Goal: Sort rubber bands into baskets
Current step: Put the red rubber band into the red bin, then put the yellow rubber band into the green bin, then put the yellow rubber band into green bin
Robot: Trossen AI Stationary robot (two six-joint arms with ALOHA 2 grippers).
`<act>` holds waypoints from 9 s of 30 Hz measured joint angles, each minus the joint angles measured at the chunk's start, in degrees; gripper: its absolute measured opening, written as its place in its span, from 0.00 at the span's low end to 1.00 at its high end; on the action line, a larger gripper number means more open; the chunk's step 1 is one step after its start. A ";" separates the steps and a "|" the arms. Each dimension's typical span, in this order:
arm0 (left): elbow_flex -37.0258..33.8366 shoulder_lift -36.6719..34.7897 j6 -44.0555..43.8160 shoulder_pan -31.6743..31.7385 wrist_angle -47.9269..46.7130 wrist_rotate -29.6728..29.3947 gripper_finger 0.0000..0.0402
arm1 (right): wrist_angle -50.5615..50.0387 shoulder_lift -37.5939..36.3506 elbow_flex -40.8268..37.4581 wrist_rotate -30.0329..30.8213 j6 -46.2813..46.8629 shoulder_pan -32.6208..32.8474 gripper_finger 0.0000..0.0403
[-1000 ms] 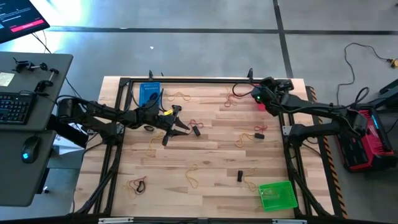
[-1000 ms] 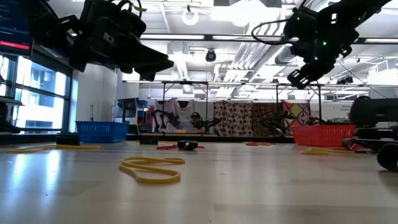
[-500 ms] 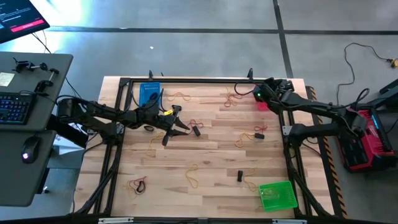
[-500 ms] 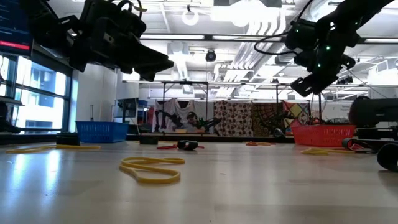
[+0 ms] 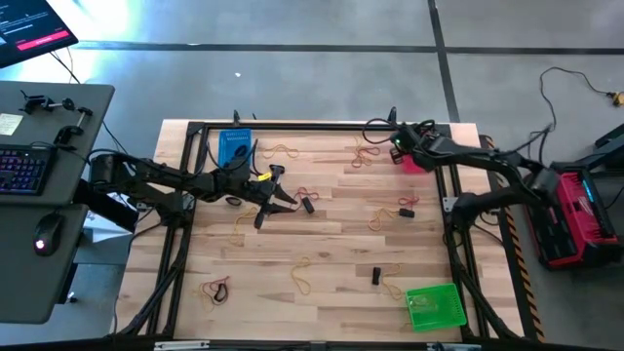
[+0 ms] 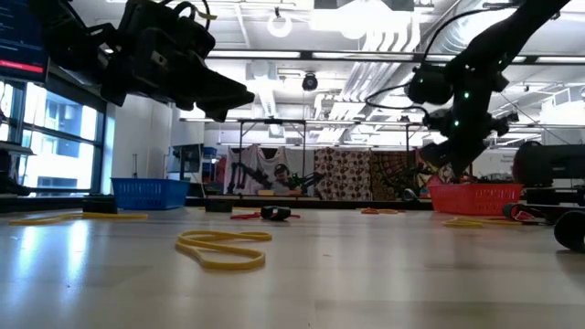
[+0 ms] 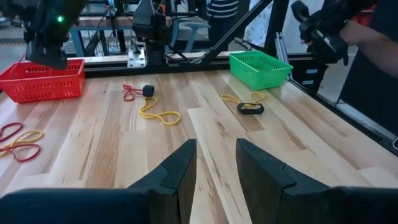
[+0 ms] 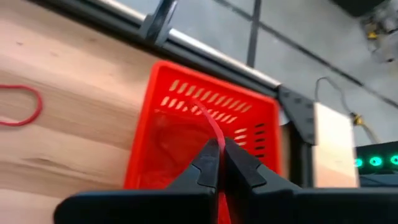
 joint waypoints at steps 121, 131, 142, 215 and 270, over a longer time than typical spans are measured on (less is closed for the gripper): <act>9.42 -18.48 -57.07 -61.66 -64.86 -21.73 0.00 | 53.97 -3.16 -14.08 -5.49 -6.49 41.63 0.00; 9.44 -9.71 -67.93 -71.46 -64.54 -22.33 0.00 | 53.97 -3.16 -14.05 -5.49 -6.38 41.63 0.00; 17.21 2.23 -69.43 -75.41 -73.53 -22.01 0.02 | 53.97 -3.16 -14.05 -5.49 -6.27 41.63 0.00; 26.35 -7.60 -66.68 -67.94 -89.88 -26.09 0.00 | 52.67 -3.12 -14.03 -9.93 -6.73 41.67 0.00; 23.47 12.85 -56.70 -69.09 -78.07 -20.59 0.22 | 62.44 -3.12 -14.01 -21.52 -10.84 43.49 0.00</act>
